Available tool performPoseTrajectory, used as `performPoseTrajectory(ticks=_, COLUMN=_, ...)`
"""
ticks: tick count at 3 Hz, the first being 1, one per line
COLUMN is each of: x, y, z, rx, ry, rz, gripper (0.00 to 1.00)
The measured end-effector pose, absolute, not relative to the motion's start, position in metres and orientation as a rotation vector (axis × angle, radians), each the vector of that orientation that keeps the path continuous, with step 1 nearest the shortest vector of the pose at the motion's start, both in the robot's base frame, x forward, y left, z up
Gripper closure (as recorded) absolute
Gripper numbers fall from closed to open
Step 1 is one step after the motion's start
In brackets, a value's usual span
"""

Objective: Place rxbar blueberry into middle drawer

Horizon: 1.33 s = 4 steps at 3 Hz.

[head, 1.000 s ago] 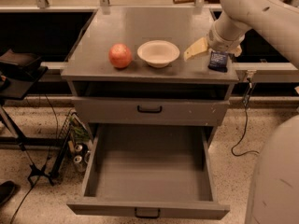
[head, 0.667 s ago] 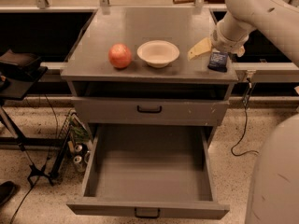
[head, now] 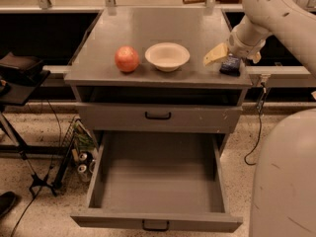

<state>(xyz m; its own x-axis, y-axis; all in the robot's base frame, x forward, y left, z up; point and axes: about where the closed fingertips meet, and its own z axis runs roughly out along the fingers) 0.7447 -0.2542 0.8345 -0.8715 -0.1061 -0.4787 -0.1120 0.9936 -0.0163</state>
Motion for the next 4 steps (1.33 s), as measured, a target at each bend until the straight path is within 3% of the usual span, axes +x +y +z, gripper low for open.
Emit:
performPoseTrajectory(ticks=1, x=0.747, y=-0.260, z=0.830, rx=-0.143, ry=2.647, rz=0.023, gripper=0.09)
performPoseTrajectory(ticks=2, x=0.747, y=-0.260, z=0.829, rx=-0.143, ry=2.647, rz=0.023, gripper=0.20)
performPoseTrajectory(ticks=4, x=0.755, y=-0.251, z=0.849, rx=-0.149, ry=2.603, rz=-0.012, gripper=0.15)
